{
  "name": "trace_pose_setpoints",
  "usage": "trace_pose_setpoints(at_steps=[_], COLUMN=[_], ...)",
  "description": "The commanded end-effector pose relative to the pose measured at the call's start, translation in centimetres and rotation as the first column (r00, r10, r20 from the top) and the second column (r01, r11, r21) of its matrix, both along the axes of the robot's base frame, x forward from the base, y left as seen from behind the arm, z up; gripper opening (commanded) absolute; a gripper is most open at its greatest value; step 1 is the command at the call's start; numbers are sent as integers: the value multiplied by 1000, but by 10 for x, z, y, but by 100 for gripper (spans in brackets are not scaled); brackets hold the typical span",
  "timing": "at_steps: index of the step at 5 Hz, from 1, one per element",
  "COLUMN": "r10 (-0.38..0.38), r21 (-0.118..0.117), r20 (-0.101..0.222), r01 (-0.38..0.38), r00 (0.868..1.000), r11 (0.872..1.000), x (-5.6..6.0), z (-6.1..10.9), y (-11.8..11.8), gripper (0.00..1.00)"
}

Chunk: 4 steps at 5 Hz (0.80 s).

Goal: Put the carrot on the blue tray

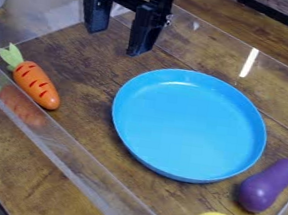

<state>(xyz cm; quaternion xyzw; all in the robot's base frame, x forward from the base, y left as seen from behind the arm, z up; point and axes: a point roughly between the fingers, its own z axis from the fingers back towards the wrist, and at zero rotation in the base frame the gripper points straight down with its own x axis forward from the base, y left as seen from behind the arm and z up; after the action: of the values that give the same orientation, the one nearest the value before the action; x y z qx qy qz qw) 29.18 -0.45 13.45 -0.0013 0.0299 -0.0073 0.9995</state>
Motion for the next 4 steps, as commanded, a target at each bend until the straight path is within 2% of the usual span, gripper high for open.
trace_pose_setpoints(at_steps=[1, 2, 3, 4], r10=[-4, 100, 236, 313], r21=[-8, -25, -53, -61], r20=[-9, 4, 30, 26], r01=[4, -100, -235, -311], r00=[1000, 995, 971, 949], r11=[1000, 995, 971, 948], x=[2, -10, -23, -27], z=[-7, -10, -10, -9], y=[3, 7, 10, 21], gripper=[100, 100, 100, 100])
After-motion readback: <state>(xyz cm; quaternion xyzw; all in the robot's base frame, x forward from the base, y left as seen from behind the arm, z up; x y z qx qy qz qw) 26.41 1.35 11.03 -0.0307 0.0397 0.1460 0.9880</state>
